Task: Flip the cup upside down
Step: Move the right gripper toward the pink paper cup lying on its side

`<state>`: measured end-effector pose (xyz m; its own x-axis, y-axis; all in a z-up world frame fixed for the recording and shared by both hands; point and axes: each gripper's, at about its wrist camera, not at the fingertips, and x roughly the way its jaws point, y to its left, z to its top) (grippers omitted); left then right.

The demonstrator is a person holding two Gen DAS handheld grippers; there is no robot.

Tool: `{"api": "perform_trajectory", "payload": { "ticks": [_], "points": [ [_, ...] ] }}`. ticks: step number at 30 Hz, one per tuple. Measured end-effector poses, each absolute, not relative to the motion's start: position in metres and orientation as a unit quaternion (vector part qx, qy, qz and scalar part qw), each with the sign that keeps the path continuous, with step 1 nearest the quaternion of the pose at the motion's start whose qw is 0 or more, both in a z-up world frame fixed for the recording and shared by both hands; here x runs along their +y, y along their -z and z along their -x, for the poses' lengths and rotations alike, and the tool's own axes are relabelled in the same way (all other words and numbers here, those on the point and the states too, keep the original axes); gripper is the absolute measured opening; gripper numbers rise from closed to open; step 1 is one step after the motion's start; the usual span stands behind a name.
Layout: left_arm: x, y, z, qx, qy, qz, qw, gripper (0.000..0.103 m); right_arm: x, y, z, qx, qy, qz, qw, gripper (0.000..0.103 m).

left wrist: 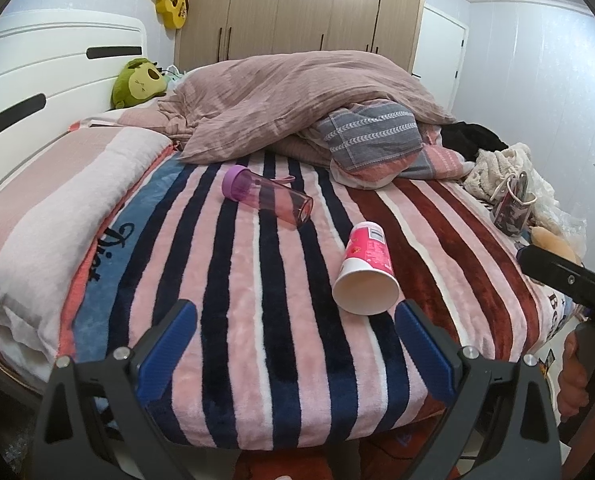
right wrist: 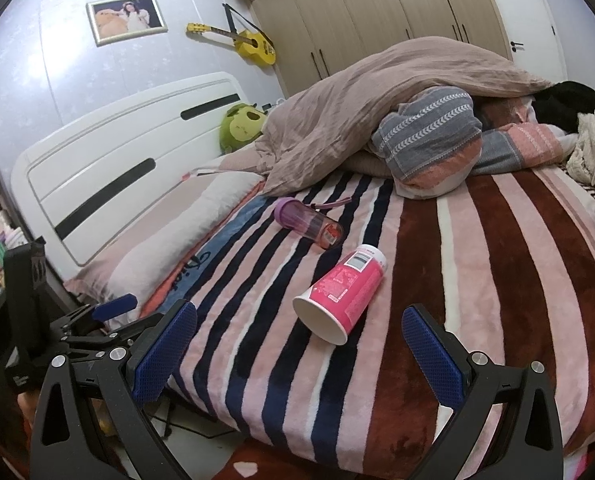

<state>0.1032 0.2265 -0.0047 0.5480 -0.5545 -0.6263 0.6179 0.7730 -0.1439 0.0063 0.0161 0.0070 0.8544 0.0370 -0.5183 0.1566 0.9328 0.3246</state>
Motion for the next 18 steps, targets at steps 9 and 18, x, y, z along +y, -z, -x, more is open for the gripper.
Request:
{"api": "perform_trajectory", "payload": {
  "ticks": [9,18],
  "points": [
    [0.227,0.017,-0.13,0.341,0.33,-0.042,0.879,0.098,0.002,0.016,-0.03,0.296,0.018,-0.213,0.931,0.103],
    [0.22,0.048,-0.173,0.371,0.309,-0.045,0.874,0.098,-0.031,0.076,-0.089,0.356,-0.001,-0.322,0.877,0.103]
  ]
}}
